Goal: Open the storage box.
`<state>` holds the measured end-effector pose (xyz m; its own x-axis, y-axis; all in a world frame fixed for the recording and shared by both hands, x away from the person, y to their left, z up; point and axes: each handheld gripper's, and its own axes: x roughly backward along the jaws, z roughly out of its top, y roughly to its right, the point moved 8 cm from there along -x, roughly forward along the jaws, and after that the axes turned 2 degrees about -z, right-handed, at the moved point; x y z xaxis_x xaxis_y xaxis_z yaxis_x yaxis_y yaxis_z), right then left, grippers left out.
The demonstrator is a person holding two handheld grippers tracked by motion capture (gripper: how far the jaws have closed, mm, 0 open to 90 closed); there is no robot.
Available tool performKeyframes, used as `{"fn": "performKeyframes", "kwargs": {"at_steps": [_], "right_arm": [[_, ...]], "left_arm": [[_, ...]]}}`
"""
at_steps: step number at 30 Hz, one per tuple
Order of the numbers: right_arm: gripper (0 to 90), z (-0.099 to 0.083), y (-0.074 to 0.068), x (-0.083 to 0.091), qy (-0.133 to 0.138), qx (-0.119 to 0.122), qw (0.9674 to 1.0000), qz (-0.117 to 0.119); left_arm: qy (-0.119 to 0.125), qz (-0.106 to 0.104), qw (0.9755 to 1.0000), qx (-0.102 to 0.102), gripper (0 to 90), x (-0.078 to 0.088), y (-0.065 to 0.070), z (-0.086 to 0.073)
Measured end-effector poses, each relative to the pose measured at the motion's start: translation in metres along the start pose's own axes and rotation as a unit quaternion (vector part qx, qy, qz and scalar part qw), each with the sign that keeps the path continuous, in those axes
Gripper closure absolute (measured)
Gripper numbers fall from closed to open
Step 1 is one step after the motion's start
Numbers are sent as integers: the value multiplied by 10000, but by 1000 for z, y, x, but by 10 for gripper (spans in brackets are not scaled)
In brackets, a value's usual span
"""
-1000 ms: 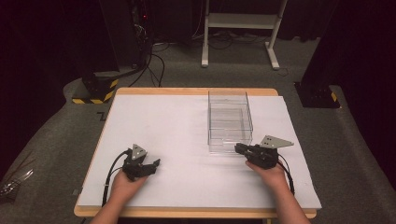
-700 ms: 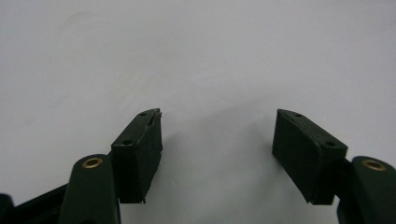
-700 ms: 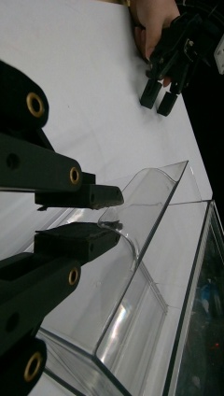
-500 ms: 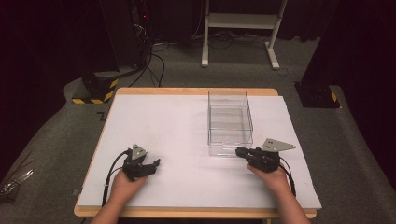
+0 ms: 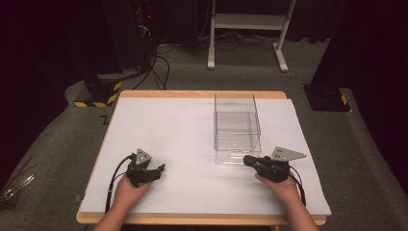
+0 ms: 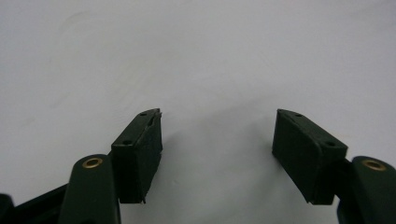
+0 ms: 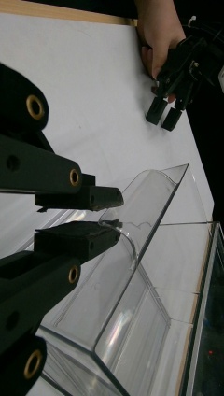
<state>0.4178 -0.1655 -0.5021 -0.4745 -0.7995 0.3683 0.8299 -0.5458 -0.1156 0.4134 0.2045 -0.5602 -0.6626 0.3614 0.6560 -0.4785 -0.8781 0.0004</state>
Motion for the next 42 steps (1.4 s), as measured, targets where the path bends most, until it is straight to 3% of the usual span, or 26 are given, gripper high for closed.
{"fn": "performKeyframes", "kwargs": {"at_steps": [42], "right_arm": [[826, -16, -36, 28, -21, 155, 9993, 330]], "left_arm": [[1, 3, 10000, 2, 333, 0, 0, 0]]}}
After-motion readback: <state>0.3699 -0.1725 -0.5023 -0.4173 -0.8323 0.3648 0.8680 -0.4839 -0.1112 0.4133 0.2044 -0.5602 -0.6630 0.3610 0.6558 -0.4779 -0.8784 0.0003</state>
